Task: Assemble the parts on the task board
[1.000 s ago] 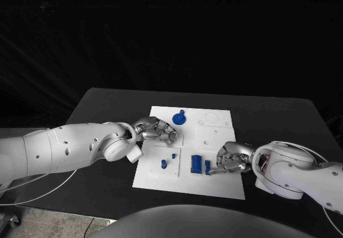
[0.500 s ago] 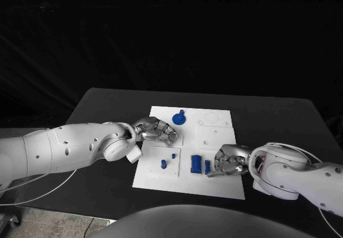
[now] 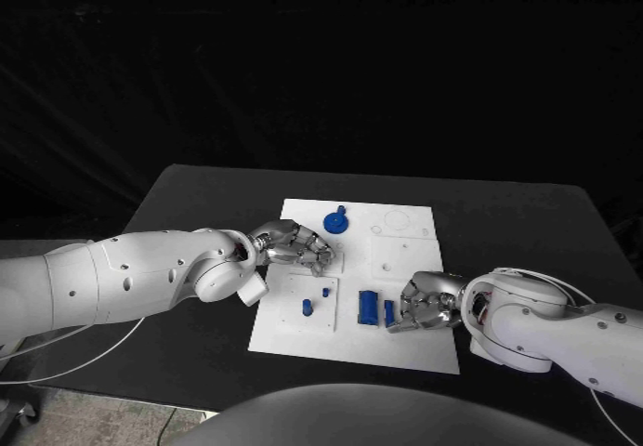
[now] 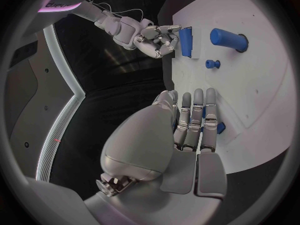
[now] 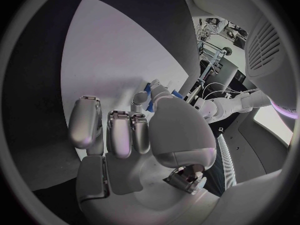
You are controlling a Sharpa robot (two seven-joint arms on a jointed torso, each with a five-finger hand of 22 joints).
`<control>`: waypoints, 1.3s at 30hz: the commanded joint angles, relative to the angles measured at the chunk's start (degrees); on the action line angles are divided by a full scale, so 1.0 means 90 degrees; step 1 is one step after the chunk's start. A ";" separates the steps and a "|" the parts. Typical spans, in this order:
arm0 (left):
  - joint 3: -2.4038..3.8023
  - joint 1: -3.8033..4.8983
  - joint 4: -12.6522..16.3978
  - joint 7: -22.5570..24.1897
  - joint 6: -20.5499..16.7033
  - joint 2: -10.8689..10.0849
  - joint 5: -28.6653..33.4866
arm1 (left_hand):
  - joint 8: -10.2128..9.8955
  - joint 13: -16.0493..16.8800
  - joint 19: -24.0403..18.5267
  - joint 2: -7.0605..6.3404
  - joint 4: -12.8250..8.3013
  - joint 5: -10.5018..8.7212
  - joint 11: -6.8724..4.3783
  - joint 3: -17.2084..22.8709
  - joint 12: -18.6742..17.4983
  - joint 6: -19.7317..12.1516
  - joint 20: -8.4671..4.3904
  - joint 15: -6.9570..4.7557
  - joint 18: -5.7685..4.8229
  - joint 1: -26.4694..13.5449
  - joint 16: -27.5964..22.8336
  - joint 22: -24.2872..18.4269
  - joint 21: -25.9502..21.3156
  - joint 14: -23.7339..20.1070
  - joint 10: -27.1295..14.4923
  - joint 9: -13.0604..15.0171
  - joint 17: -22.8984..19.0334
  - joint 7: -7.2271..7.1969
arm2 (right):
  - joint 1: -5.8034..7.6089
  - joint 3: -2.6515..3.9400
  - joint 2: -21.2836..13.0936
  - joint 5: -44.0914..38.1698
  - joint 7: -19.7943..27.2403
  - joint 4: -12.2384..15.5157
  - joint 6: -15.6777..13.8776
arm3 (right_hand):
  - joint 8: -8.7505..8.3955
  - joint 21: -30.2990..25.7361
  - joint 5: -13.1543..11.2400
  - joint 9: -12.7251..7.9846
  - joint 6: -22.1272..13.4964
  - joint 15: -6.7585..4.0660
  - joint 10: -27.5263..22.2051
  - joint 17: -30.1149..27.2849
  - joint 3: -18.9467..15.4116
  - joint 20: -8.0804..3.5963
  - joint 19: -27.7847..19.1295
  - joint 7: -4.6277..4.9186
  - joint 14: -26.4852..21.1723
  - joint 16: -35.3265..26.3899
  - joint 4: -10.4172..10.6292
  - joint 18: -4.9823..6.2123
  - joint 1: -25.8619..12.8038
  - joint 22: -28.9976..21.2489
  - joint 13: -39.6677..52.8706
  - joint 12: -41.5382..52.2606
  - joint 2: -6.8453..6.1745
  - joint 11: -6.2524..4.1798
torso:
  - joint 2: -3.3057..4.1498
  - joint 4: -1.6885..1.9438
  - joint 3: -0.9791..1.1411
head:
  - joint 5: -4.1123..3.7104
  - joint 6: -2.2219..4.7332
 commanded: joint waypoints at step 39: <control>0.0003 -0.0013 0.0010 0.0024 0.0159 0.0030 -0.0037 | 0.0031 -0.0024 -0.0054 -0.0012 0.0001 0.0027 0.0011 0.0095 -0.0028 0.0004 0.0010 -0.0008 0.0010 0.0050 0.0048 0.0043 0.0035 0.0066 0.0111 -0.0009 -0.0013 0.0060 | -0.0004 0.0007 0.0059 0.0076 -0.0053 -0.0106 -0.0055 | 0.0138 0.0242 -0.0245 0.0153 0.0097 -0.0085 0.0666 0.0759 -0.0122 -0.0077 0.0060 -0.0044 0.0507 0.0140 -0.0486 -0.0021 0.0697 0.1062 0.1673 0.0024 -0.0003 -0.0056 | -0.0001 -0.0005 0.0002 | 0.0027 0.0001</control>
